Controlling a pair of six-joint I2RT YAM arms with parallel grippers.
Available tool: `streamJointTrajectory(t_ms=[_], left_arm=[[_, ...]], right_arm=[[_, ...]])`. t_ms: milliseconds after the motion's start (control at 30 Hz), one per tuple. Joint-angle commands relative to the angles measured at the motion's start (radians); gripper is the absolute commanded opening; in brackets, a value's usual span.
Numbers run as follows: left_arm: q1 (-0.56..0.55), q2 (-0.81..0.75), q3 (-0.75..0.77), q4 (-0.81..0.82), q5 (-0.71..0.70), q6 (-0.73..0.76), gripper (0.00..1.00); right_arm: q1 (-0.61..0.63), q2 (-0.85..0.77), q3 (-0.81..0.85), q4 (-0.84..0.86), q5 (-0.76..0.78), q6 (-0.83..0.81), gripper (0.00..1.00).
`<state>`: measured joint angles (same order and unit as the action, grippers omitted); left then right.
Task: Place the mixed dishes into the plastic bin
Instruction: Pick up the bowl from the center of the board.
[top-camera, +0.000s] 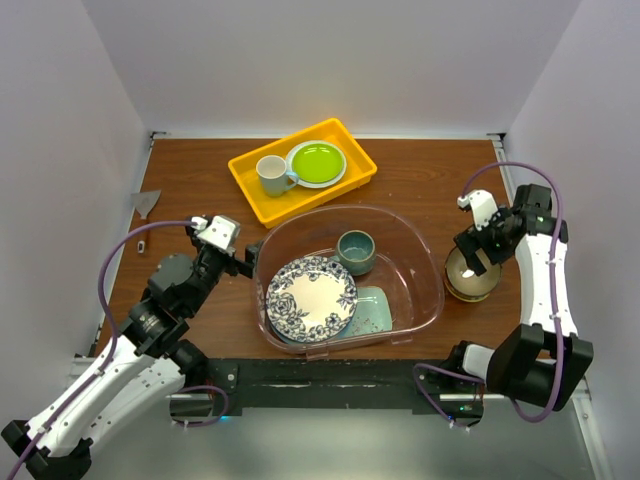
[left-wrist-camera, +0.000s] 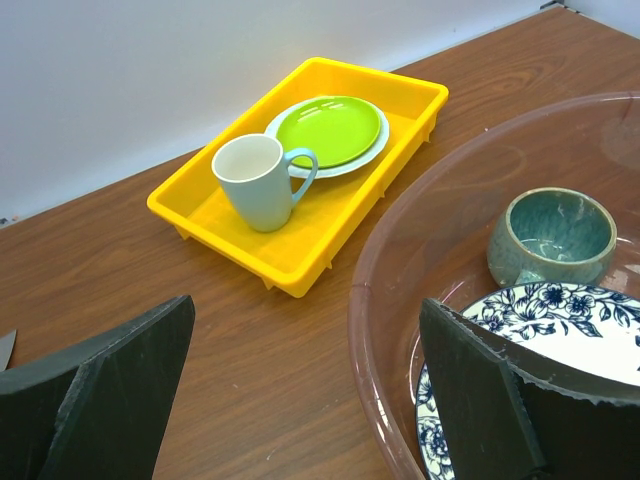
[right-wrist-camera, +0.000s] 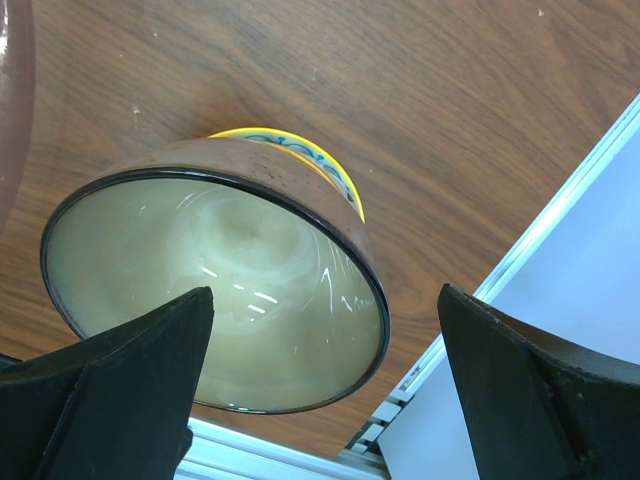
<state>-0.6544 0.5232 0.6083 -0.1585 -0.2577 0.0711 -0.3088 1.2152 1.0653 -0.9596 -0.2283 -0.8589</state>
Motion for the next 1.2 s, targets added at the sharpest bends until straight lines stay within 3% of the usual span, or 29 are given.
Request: streamJointTrajectory(t_ms=[0,400,833,1000,1100,1167], left_arm=[[0.006,-0.009,-0.005,0.04,0.0,0.006,1.0],[0.007,-0.018,-0.005,0.04,0.002,0.006,1.0],[0.007,-0.022,-0.005,0.042,0.009,0.006,1.0],[0.007,-0.025,-0.007,0.042,0.005,0.006,1.0],[0.006,-0.023,-0.008,0.042,0.003,0.006,1.0],[0.007,-0.022,-0.008,0.042,0.003,0.006,1.0]], right_arm=[[-0.015,0.007,0.012,-0.016,-0.02,-0.029,0.99],[-0.078,0.082,0.038,-0.014,-0.013,-0.066,0.99],[-0.098,0.167,0.145,-0.028,-0.146,-0.088,0.97],[-0.098,0.222,0.173,-0.074,-0.189,-0.164,0.84],[-0.098,0.224,0.163,-0.074,-0.187,-0.192,0.72],[-0.098,0.218,0.157,-0.07,-0.184,-0.21,0.59]])
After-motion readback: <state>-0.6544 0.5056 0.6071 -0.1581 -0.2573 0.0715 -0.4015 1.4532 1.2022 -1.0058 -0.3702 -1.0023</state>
